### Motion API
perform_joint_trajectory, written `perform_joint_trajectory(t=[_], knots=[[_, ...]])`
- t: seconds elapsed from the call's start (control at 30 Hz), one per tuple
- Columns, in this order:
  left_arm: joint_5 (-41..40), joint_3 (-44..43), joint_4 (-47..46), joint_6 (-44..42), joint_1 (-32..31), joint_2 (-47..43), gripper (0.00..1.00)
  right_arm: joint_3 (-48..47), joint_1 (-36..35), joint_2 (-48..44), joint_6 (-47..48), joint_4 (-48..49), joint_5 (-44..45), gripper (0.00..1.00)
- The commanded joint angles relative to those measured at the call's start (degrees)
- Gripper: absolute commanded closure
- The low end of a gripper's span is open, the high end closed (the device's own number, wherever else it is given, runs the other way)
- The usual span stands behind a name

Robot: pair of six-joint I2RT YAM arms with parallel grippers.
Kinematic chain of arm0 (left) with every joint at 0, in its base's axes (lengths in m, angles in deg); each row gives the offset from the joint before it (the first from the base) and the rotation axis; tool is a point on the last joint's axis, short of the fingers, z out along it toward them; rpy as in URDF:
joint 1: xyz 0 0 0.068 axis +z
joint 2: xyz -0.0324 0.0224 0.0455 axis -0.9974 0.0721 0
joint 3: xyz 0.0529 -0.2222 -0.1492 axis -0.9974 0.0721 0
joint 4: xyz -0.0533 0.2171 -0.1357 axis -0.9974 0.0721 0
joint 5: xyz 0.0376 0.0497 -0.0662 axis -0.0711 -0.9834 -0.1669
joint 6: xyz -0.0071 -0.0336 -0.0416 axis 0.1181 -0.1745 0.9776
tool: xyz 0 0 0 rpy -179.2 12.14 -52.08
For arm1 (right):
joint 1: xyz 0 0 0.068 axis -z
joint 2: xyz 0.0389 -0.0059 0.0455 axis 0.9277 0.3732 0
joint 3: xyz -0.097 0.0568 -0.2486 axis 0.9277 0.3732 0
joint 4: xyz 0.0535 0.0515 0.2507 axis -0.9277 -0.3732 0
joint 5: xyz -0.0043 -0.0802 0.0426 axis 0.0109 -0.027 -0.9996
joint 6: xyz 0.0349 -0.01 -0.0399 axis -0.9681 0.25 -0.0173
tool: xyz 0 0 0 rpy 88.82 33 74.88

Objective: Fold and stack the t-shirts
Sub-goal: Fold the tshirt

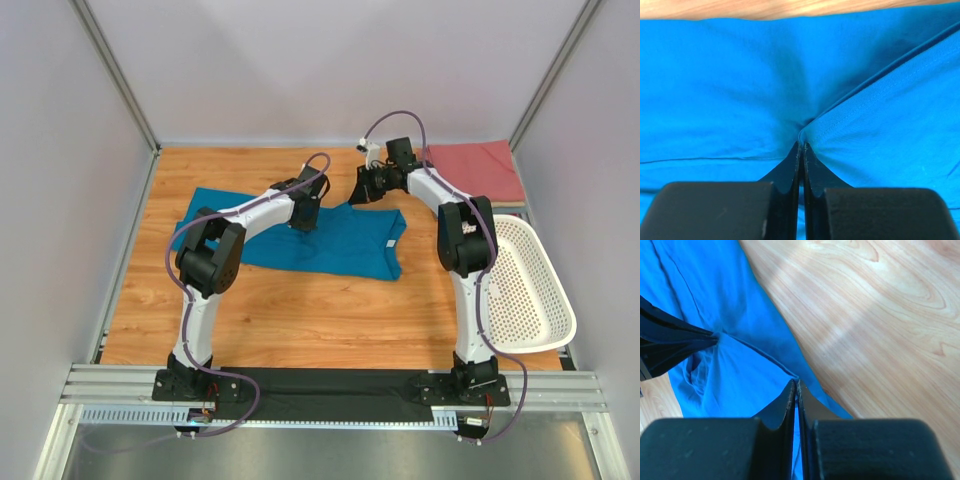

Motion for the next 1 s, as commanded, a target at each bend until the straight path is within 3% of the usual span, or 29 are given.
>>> perform_joint_trajectory(t=[0.0, 0.3, 0.6, 0.67, 0.7, 0.77, 0.97], knots=[[-1.14, -2.39, 1.91, 1.06, 0.34, -1.58, 0.94, -0.20, -0.55, -1.04, -2.61, 3.73, -0.98, 0.95], [-3.69, -6.43, 8.49, 6.59, 1.40, -1.23, 0.75, 4.19, -2.21, -4.28, -4.02, 4.79, 0.25, 0.97], [-2.81, -9.25, 13.69, 8.44, 2.81, -3.25, 0.72, 11.66, -2.92, -7.55, -7.36, 7.60, 3.94, 0.93], [-2.38, -8.29, 13.43, 8.53, 2.81, -4.30, 0.72, 12.10, -2.92, -7.90, -8.24, 7.78, 4.47, 0.89], [-2.20, -8.02, 13.42, 8.53, 2.81, -4.57, 0.72, 12.19, -2.92, -8.07, -8.76, 7.69, 4.73, 0.80], [-1.67, -7.49, 13.34, 8.53, 2.81, -5.27, 0.71, 12.63, -3.01, -9.30, -9.64, 7.43, 5.78, 0.73], [4.65, -4.68, 10.09, 8.35, 2.81, -7.73, 0.71, 17.19, -3.01, -15.45, -14.02, 6.64, 9.04, 0.69]])
